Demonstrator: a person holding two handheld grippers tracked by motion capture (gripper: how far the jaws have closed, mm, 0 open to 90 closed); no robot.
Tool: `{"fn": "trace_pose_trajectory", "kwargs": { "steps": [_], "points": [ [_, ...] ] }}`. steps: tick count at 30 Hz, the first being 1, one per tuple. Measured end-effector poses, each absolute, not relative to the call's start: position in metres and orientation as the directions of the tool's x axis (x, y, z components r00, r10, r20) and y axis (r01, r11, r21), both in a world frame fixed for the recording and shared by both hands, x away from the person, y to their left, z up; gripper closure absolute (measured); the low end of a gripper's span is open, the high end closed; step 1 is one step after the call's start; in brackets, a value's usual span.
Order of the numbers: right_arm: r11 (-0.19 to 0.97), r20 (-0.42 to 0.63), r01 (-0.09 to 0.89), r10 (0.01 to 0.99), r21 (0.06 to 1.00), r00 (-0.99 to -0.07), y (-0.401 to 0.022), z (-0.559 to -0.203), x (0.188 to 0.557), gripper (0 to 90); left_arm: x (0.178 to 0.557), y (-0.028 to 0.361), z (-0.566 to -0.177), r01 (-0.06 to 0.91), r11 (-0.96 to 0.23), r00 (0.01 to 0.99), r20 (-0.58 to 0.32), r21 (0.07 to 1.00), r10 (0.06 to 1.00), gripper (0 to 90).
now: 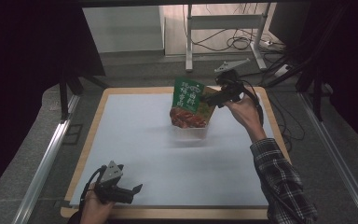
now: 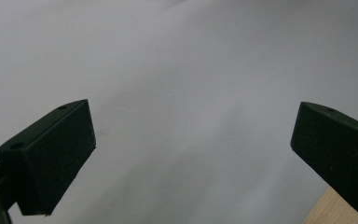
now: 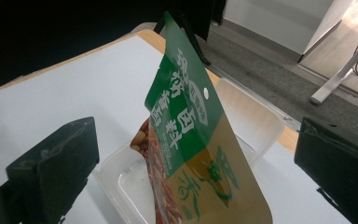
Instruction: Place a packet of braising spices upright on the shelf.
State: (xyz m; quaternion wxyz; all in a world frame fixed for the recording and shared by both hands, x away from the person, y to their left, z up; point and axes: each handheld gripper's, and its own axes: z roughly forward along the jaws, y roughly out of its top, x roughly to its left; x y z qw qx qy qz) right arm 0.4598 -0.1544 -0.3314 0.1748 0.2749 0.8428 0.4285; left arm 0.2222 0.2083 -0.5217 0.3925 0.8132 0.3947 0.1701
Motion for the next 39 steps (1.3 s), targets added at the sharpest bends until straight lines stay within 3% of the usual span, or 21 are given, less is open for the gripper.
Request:
{"fn": "trace_pose_trajectory", "kwargs": {
  "steps": [16, 39],
  "points": [
    [0.416, -0.026, 0.323, 0.646, 0.85, -0.763, -0.177, -0.337, 0.447, 0.0, 0.222, 0.209, -0.522, 0.51, -0.379, 0.629, -0.034, 0.772, 0.777, 0.0],
    [0.435, -0.024, 0.338, 0.641, 0.835, -0.767, -0.191, -0.365, 0.424, 0.0, 0.222, 0.208, -0.522, 0.511, -0.376, 0.619, -0.028, 0.773, 0.785, 0.0]
  ]
}}
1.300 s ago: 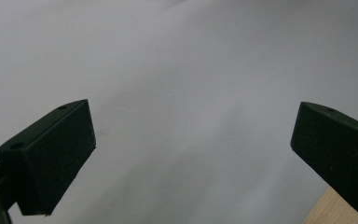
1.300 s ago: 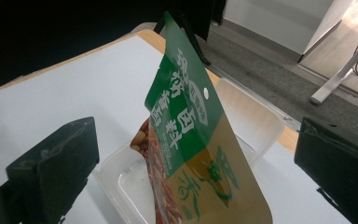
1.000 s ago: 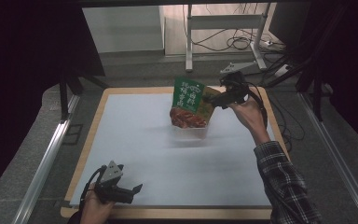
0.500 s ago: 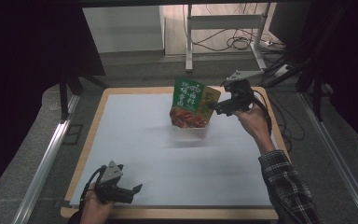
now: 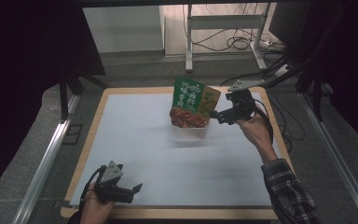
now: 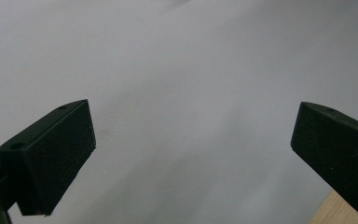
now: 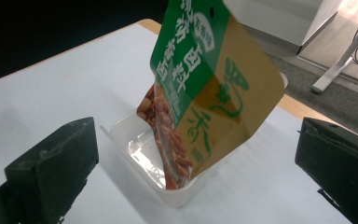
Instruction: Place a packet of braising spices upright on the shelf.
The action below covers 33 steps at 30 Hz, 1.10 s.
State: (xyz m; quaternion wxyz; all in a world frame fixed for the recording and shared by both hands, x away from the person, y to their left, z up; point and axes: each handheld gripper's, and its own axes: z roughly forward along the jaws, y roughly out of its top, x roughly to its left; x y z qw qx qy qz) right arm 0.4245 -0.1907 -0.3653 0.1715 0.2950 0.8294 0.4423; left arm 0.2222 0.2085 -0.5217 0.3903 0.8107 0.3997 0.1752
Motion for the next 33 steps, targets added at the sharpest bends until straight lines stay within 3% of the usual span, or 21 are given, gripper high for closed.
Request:
{"fn": "trace_pose_trajectory", "kwargs": {
  "steps": [33],
  "points": [
    [0.45, -0.032, 0.352, 0.651, 0.82, -0.758, -0.211, -0.398, 0.378, 0.0, 0.222, 0.207, -0.522, 0.508, -0.384, 0.624, -0.022, 0.771, 0.781, 0.0]
  ]
}}
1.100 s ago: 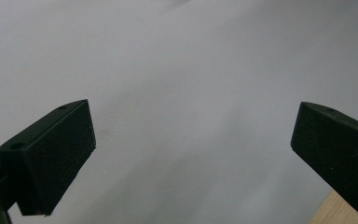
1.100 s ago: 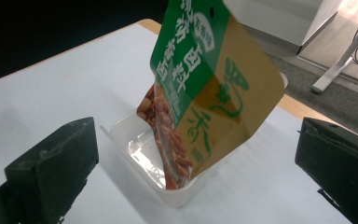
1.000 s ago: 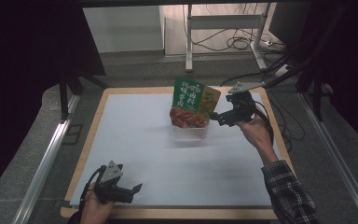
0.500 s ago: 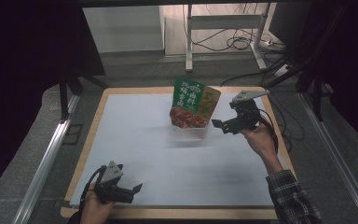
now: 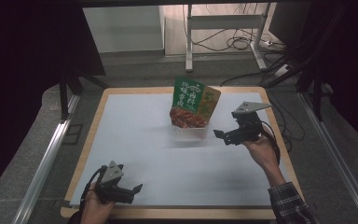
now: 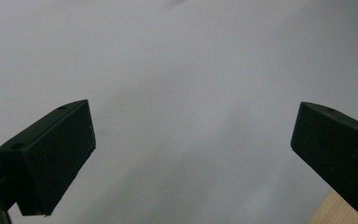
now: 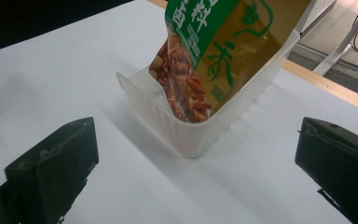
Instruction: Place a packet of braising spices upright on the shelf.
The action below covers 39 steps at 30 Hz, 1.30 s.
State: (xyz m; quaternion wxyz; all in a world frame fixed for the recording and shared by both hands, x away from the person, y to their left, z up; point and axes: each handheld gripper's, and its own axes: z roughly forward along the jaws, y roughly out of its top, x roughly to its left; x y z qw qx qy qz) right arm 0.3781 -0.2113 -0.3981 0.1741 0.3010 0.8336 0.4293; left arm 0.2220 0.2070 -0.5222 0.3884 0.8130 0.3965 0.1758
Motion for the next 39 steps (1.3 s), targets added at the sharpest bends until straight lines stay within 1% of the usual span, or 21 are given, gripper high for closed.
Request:
{"fn": "trace_pose_trajectory", "kwargs": {
  "steps": [9, 14, 26, 31, 39],
  "points": [
    [0.448, -0.048, 0.338, 0.657, 0.827, -0.753, -0.217, -0.409, 0.367, 0.0, 0.222, 0.207, -0.522, 0.509, -0.386, 0.625, -0.022, 0.77, 0.78, 0.0],
    [0.467, -0.065, 0.34, 0.658, 0.816, -0.75, -0.219, -0.415, 0.365, 0.0, 0.222, 0.207, -0.522, 0.508, -0.387, 0.626, -0.022, 0.77, 0.779, 0.0],
    [0.459, -0.05, 0.344, 0.655, 0.819, -0.754, -0.226, -0.423, 0.353, 0.0, 0.222, 0.207, -0.522, 0.508, -0.386, 0.627, -0.023, 0.77, 0.779, 0.0],
    [0.427, -0.013, 0.362, 0.661, 0.829, -0.751, -0.23, -0.428, 0.348, 0.0, 0.222, 0.207, -0.522, 0.509, -0.383, 0.626, -0.025, 0.771, 0.78, 0.0],
    [0.426, -0.012, 0.374, 0.673, 0.824, -0.74, -0.235, -0.433, 0.341, 0.0, 0.222, 0.207, -0.522, 0.509, -0.385, 0.629, -0.028, 0.77, 0.777, 0.0]
  ]
}}
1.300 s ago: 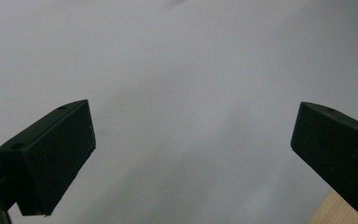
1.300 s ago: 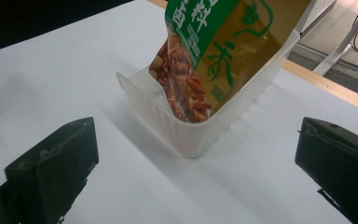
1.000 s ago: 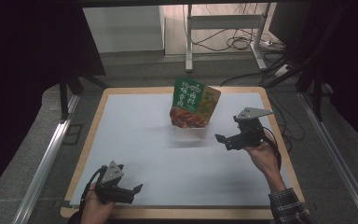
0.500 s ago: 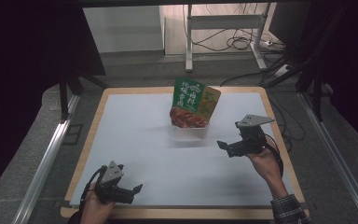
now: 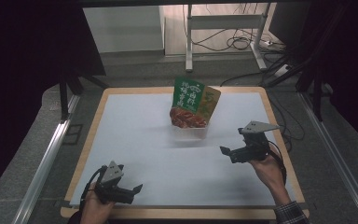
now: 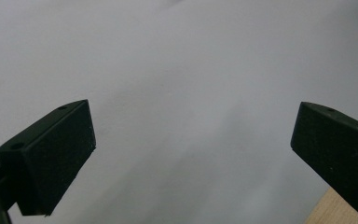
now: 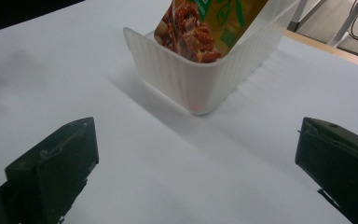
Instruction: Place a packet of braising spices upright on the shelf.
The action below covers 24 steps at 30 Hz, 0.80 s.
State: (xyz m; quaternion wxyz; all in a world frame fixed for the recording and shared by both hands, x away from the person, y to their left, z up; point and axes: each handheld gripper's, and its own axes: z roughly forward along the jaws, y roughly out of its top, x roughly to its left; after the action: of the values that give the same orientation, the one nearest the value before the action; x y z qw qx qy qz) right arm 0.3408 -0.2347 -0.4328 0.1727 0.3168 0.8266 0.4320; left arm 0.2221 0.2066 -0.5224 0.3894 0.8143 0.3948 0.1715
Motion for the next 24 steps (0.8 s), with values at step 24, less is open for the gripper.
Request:
{"fn": "trace_pose_trajectory", "kwargs": {
  "steps": [24],
  "points": [
    [0.408, -0.024, 0.373, 0.701, 0.833, -0.713, -0.256, -0.448, 0.308, 0.0, 0.224, 0.204, -0.522, 0.506, -0.396, 0.637, -0.023, 0.766, 0.77, 0.0]
  ]
}}
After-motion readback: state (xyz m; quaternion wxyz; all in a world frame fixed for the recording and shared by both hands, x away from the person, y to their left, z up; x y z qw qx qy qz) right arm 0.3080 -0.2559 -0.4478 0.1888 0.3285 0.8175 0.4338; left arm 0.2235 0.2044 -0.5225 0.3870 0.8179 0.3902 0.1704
